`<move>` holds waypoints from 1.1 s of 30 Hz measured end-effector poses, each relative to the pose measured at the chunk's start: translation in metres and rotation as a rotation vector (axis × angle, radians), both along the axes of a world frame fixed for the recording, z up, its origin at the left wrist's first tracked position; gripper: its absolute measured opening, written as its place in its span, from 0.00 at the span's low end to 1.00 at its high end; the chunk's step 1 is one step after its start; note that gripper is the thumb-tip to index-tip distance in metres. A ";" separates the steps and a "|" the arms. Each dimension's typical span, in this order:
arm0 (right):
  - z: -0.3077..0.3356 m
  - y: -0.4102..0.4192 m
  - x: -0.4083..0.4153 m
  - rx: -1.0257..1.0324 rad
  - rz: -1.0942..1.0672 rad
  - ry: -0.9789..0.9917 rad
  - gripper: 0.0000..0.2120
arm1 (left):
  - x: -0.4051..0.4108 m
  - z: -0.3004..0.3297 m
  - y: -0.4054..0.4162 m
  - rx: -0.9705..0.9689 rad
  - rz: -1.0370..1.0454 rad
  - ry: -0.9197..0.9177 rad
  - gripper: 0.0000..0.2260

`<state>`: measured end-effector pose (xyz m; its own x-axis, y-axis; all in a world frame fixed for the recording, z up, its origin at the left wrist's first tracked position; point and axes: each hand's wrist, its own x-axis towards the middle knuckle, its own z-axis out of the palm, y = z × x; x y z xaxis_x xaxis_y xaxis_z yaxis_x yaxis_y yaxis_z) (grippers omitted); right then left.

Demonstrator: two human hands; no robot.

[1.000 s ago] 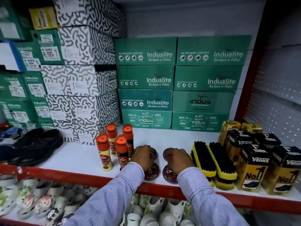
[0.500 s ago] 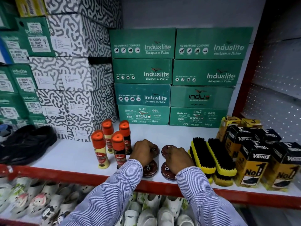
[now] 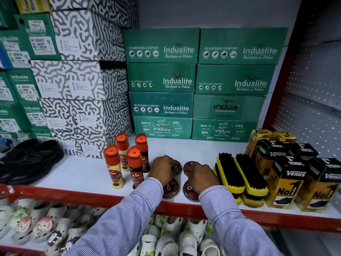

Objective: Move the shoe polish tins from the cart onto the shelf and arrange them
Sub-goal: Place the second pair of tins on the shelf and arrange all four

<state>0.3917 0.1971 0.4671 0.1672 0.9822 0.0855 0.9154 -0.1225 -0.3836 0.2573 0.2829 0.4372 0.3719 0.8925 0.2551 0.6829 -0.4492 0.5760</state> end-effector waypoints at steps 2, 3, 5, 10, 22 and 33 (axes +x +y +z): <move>0.000 0.000 0.000 0.002 -0.001 -0.001 0.16 | 0.000 0.000 0.000 0.002 0.000 -0.005 0.09; 0.000 0.000 0.000 0.003 -0.002 -0.002 0.16 | 0.000 0.000 0.000 0.002 0.000 -0.009 0.09; -0.001 0.001 0.001 0.008 0.002 0.000 0.17 | 0.000 0.002 -0.003 0.011 0.001 -0.010 0.09; -0.003 -0.003 0.002 0.054 0.007 -0.018 0.15 | -0.006 0.013 -0.018 0.074 -0.034 0.023 0.12; 0.001 -0.036 0.008 -0.031 0.110 -0.046 0.17 | -0.040 0.014 -0.058 0.031 -0.088 0.161 0.14; -0.009 -0.037 0.006 0.014 0.108 -0.016 0.07 | -0.026 0.008 -0.061 0.064 -0.019 0.115 0.15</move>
<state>0.3975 0.1597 0.4581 0.0592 0.9931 0.1011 0.9289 -0.0177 -0.3699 0.2316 0.2217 0.4453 0.4183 0.8686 0.2655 0.7342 -0.4955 0.4641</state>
